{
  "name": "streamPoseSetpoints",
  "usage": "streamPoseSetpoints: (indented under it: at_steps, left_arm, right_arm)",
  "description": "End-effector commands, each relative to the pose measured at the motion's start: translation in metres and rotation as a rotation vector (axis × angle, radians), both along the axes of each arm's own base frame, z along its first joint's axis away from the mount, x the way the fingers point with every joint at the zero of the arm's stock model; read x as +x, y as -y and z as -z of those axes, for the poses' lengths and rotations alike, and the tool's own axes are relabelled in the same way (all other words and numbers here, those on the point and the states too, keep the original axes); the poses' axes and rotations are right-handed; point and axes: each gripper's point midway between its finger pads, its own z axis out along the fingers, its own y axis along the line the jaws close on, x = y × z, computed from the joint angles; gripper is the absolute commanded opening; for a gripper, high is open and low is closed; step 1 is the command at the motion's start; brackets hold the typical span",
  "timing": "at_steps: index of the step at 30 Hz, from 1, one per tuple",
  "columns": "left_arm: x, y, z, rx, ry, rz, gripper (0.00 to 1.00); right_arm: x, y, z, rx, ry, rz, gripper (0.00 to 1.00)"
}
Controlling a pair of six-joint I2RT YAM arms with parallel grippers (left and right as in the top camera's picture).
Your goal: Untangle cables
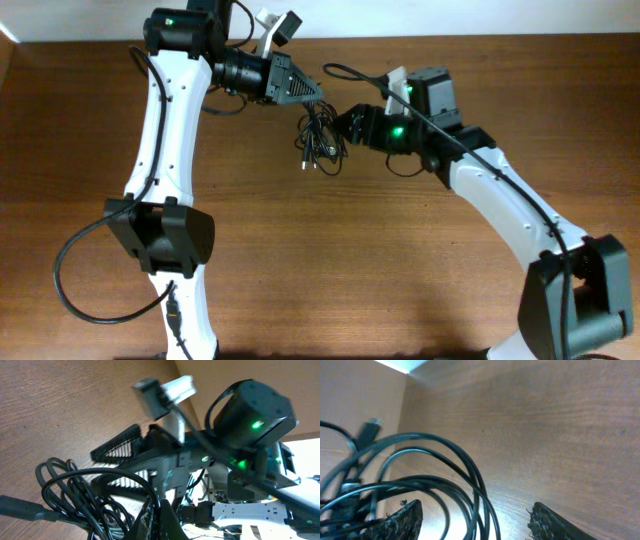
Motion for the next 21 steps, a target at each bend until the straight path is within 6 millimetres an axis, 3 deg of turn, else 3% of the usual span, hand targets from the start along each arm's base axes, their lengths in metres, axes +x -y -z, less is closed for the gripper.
streamPoseSetpoints:
  at_steps: [1, 5, 8, 10, 13, 16, 19, 21]
  left_arm:
    - [-0.006, 0.002, -0.023, -0.041, 0.059, 0.014, 0.00]
    - [-0.003, 0.002, -0.023, -0.043, 0.076, 0.014, 0.00]
    - [0.000, 0.000, -0.024, -0.044, 0.083, 0.005, 0.00]
    - [0.004, -0.003, -0.025, -0.045, 0.089, -0.007, 0.00]
    - [0.019, -0.017, -0.018, 0.014, 0.137, -0.052, 0.00]
    - [0.047, -0.069, 0.024, 0.336, 0.139, -0.227, 0.00]
    - [0.060, -0.112, 0.048, 0.605, 0.163, -0.327, 0.00]
    - [0.066, -0.152, 0.059, 0.821, 0.147, -0.449, 0.00]
  right_arm:
    - [-0.006, -0.023, 0.005, 0.030, -0.032, -0.035, 0.70]
    - [-0.006, -0.030, 0.019, 0.030, -0.083, -0.009, 0.70]
    - [-0.003, -0.031, 0.048, 0.018, -0.153, 0.007, 0.68]
    - [-0.003, -0.031, 0.059, 0.007, -0.174, 0.011, 0.65]
    - [-0.001, -0.015, 0.071, -0.057, -0.190, 0.050, 0.53]
    - [-0.004, 0.014, 0.073, -0.114, -0.203, 0.050, 0.43]
    - [-0.010, 0.044, 0.061, -0.210, -0.176, 0.081, 0.39]
    - [-0.021, 0.080, 0.043, -0.369, -0.145, 0.152, 0.38]
